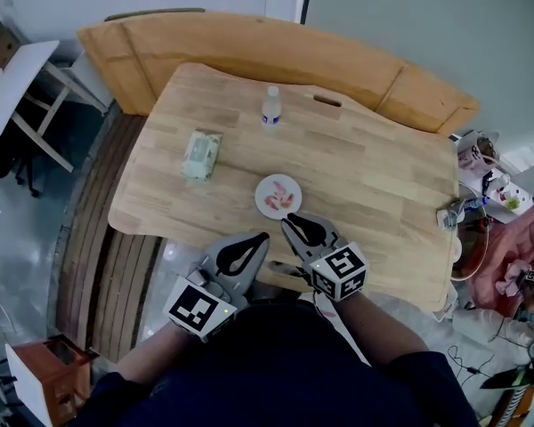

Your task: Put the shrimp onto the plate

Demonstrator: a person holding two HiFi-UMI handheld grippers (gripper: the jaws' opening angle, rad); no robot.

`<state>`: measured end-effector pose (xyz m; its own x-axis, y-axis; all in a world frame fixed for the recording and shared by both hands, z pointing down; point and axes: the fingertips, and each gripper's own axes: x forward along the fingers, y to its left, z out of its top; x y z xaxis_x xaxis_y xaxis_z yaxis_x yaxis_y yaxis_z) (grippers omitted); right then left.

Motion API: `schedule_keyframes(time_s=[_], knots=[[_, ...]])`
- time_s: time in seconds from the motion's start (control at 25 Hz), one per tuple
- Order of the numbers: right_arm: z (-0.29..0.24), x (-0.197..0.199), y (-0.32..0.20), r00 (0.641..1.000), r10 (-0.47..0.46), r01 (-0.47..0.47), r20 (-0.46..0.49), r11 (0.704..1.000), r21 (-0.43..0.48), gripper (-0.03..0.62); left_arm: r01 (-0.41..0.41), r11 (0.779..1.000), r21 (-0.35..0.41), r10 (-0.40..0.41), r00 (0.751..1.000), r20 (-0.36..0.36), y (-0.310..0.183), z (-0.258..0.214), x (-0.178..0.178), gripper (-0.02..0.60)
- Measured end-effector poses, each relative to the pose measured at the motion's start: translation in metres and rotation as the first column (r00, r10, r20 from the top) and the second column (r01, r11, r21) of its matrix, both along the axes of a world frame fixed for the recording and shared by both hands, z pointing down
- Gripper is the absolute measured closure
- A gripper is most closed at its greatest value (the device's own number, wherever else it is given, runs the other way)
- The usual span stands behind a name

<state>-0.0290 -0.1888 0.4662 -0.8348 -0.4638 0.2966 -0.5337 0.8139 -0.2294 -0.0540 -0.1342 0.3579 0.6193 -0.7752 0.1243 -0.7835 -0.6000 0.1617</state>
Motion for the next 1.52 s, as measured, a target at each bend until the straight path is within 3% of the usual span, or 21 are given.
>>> schedule_keyframes(time_s=[0.36,0.56,1.04,1.52], knots=[[-0.085,0.018,0.042,0.989,0.031,-0.050,0.143,0.990,0.131,0.565,-0.085,0.996,0.005,0.085,0.996,-0.010,0.015,-0.002,0.021,0.577],[-0.105,0.019,0.063,0.991,0.013,-0.042,0.134,0.975,0.219,0.582,-0.120,0.993,0.009,0.120,0.993,-0.015,0.024,-0.005,0.027,0.577],[-0.113,0.021,0.083,0.993,-0.008,-0.023,0.114,0.962,0.273,0.585,-0.156,0.988,0.011,0.157,0.988,-0.007,0.036,-0.009,0.033,0.577],[-0.112,0.022,0.082,0.994,-0.015,-0.014,0.106,0.964,0.267,0.585,-0.152,0.988,0.011,0.153,0.988,-0.014,0.033,-0.010,0.033,0.577]])
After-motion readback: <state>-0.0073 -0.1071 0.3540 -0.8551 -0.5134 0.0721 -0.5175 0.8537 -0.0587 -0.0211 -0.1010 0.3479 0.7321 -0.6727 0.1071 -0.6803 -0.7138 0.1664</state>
